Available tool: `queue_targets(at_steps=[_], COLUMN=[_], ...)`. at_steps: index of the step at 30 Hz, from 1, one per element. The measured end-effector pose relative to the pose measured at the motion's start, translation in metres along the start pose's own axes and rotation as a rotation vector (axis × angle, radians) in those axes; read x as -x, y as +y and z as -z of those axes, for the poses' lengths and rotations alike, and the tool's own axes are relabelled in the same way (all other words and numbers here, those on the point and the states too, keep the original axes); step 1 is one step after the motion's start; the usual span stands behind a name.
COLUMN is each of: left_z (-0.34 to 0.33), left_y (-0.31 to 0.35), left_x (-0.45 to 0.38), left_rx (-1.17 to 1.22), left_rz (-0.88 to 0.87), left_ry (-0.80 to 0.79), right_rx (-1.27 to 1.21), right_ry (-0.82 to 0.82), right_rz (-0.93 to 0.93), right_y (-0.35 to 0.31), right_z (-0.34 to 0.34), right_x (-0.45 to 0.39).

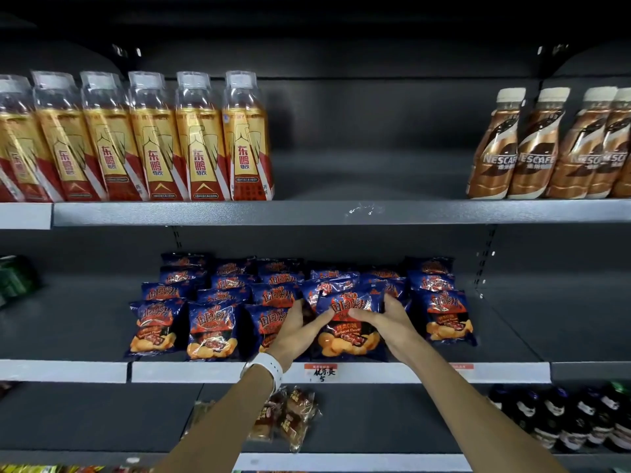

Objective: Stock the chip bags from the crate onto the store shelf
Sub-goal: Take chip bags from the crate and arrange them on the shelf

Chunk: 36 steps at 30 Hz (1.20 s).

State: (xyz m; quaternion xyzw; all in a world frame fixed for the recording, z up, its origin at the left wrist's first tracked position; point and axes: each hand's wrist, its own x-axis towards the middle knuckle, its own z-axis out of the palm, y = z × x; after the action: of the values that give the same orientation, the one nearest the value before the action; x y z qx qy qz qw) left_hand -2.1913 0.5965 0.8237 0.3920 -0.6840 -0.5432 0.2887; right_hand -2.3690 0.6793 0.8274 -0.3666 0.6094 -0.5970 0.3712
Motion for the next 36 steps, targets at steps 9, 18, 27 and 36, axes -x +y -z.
queue_targets(at_steps=[9, 18, 27, 36], left_z=[-0.007, -0.019, -0.019, -0.026], left_y=[-0.013, -0.023, -0.033, -0.036], left_x=[-0.010, -0.017, -0.023, -0.028], left_rx=[-0.127, -0.303, -0.321, -0.357], left_rz=[-0.022, 0.002, 0.056, 0.111], left_ry=[0.007, 0.084, 0.057, 0.033], right_rx=[0.011, 0.080, 0.087, 0.080], right_ry=[0.026, -0.001, 0.008, 0.001], right_rz=[-0.079, -0.117, -0.044, -0.065], right_y=[0.020, 0.080, 0.046, 0.062], right_z=[0.001, 0.007, -0.017, -0.015], right_x=[-0.016, -0.061, -0.028, -0.028])
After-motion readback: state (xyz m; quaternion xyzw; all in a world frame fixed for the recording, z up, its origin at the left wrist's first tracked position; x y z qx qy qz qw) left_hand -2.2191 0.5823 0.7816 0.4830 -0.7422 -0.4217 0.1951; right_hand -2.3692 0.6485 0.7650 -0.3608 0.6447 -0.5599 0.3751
